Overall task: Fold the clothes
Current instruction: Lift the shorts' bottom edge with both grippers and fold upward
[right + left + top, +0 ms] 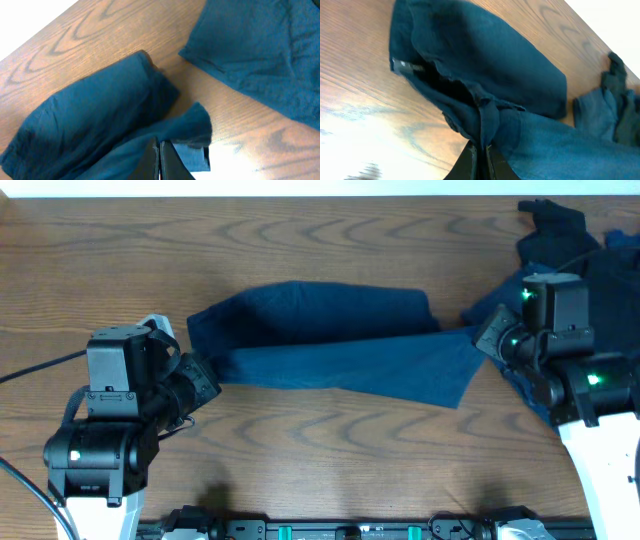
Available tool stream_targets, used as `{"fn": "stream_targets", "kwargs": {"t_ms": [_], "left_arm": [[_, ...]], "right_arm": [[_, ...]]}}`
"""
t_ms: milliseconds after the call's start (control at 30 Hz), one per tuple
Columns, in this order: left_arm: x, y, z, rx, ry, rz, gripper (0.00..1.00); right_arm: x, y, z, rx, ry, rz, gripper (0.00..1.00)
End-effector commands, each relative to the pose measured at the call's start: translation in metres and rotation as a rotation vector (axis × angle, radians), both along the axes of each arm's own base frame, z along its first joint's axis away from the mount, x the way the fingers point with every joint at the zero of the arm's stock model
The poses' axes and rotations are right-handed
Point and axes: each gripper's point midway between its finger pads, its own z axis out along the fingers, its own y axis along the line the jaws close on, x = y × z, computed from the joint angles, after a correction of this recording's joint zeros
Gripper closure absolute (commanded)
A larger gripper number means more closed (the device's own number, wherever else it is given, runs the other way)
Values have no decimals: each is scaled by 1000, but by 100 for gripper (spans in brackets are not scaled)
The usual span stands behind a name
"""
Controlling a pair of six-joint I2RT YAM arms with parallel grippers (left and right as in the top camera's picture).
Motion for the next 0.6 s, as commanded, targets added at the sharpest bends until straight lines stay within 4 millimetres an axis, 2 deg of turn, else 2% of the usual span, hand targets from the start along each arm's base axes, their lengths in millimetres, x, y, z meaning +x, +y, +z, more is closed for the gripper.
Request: {"fn": "stream_targets", "kwargs": {"t_ms": [0, 167, 367, 433, 500, 567], "left_arm": [[11, 47, 4, 198, -19, 168, 94], [35, 51, -18, 233, 52, 171, 94], [78, 68, -50, 286, 114, 223, 94], [84, 69, -62, 289, 146, 220, 94], [87, 69, -74, 293, 184, 215, 94], [88, 67, -82, 286, 211, 204, 94]], "right_arm": [[18, -36, 5, -184, -26, -61, 99], [50, -31, -1, -201, -58, -31, 99], [95, -13, -18, -206, -99, 67, 99], [100, -5, -31, -188, -68, 95, 99], [98, 11, -47, -148, -22, 171, 99], [89, 30, -63, -101, 44, 241, 91]]}}
